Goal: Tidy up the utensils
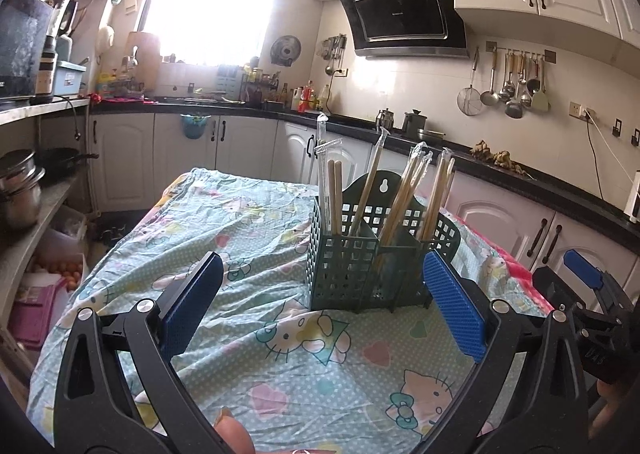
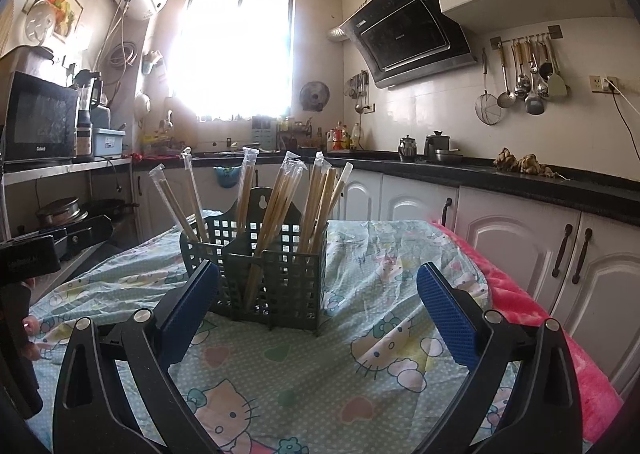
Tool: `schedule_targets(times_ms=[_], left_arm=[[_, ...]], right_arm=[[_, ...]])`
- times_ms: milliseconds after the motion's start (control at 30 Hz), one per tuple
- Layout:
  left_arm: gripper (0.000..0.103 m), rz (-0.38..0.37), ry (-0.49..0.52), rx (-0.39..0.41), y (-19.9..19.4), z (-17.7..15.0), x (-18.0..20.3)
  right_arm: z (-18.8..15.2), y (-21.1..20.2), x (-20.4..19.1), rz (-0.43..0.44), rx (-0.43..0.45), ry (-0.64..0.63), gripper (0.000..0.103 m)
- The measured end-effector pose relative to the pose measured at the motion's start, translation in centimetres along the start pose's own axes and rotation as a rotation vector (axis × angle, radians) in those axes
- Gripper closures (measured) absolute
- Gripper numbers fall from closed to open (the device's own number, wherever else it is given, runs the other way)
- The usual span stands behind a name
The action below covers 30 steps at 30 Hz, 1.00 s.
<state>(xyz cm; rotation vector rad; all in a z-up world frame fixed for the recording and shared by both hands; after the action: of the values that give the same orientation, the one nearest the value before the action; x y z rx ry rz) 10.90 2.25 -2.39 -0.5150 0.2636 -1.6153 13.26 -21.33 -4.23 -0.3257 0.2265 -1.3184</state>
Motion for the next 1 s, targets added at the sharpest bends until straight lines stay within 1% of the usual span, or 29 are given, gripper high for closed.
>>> schedule_targets(times_ms=[1000], left_arm=[[0.011, 0.001, -0.009, 0.0, -0.24, 0.02, -0.09]], right_arm=[[0.05, -0.09, -0.5, 0.008, 0.001, -0.012, 0.007]])
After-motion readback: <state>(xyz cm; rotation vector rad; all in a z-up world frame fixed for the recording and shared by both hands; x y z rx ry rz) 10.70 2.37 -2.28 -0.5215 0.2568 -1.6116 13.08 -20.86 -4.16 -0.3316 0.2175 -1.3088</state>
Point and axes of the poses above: each gripper's, at about its wrist camera, not at the fingertips, and y roughly the way its jaws point, x to its right, z to its top, the point moved 5 cm from there along y, roughly the way its jaws point, and after that the axes turned 11 degrees about -x, right-handed, at the moved point
